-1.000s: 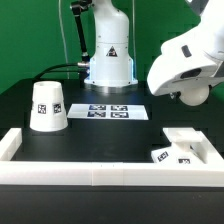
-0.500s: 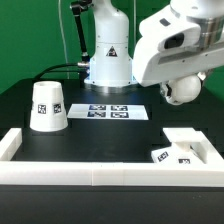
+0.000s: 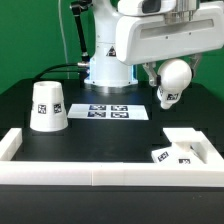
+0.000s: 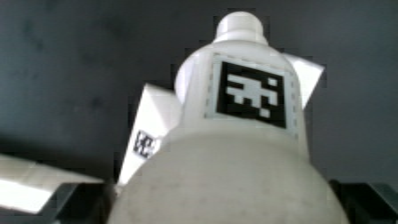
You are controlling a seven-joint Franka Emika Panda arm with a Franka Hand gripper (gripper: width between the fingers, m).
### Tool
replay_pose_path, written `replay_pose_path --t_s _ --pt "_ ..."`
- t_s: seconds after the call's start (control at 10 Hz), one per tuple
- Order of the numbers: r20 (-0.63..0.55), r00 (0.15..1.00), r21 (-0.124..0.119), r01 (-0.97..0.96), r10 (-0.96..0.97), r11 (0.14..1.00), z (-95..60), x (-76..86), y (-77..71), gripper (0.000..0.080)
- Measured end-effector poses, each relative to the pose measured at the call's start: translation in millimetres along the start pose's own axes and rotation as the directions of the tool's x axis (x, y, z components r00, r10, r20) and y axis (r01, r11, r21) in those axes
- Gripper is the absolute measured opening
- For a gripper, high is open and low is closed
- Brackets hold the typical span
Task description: Assemble lamp
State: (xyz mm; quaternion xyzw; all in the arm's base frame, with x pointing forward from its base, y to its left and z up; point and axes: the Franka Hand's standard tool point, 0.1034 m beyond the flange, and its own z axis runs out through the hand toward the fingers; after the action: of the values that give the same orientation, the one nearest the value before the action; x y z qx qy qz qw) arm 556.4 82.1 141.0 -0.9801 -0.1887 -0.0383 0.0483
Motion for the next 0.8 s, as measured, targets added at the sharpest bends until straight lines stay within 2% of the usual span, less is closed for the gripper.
replay_pose_path --t_s 0.2,0.3,0.5,0.6,0.8 --pt "-0.129 0.99 -0.066 0.055 -0.064 0.996 -2.3 2.7 10.0 0.0579" --pt "-0.203 0.974 -0.111 0.075 -0.096 0.991 -6.3 6.8 16.8 0.0579" --pt "-0.288 0.947 -0.178 0.095 -0.144 0.98 -18.0 17.4 31.3 0.0579" --pt "-0.298 0.943 -0.184 0.094 -0.147 0.978 -19.1 18.8 30.8 0.0579" --pt "-0.293 0.945 -0.182 0.094 -0.146 0.979 -16.9 17.5 30.9 0.0579"
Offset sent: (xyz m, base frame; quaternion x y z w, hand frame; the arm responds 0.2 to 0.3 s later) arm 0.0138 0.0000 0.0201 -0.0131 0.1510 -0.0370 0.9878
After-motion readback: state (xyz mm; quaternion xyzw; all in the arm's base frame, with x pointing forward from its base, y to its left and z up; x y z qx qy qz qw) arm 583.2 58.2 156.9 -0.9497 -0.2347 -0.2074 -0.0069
